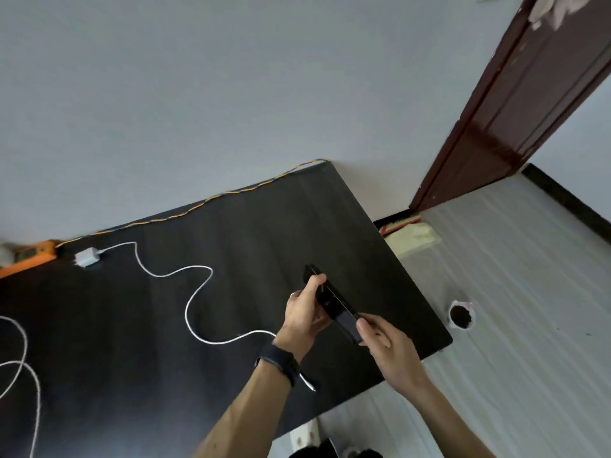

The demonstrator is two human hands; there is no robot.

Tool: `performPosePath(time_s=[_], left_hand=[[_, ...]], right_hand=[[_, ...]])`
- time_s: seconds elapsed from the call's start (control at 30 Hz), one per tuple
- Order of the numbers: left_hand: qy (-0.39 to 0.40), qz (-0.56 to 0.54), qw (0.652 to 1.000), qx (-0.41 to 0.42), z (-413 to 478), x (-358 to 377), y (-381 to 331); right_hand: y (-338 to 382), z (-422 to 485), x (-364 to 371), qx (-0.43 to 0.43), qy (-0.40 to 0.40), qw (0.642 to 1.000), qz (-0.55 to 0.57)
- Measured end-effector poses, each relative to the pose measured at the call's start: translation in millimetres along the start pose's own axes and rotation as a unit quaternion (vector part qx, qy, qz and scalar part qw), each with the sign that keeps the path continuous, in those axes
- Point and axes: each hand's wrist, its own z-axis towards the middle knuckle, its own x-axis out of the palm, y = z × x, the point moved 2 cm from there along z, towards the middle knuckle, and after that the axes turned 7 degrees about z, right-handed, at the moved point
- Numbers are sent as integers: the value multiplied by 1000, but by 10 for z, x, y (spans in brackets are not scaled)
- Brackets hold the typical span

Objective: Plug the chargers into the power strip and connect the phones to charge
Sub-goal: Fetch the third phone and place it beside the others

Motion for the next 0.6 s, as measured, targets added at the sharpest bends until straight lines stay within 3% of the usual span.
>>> performPosePath(time_s=[0.2,0.27,0.37,0.47,0.53,0.6], left_hand=[[-51,-8,997,56,-719,-308,290],[-82,-27,994,73,-915,-517,523],[-66,-62,994,60,-1187,-791,886],[-98,-94,990,39,-1481,-1103,1113],[-188,4,981,52,-1688,-1403,1218],[-265,231,932,88,-1851,-1692,1261]], right_hand=[[-99,-498,188,-73,57,993,-69],[-208,-614,308,-46,84,995,-8],[-342,-759,535,31,123,984,125],[-371,-974,790,69,169,972,148],[-393,-1106,978,62,219,970,89],[-423,-1136,1109,32,278,960,-3]])
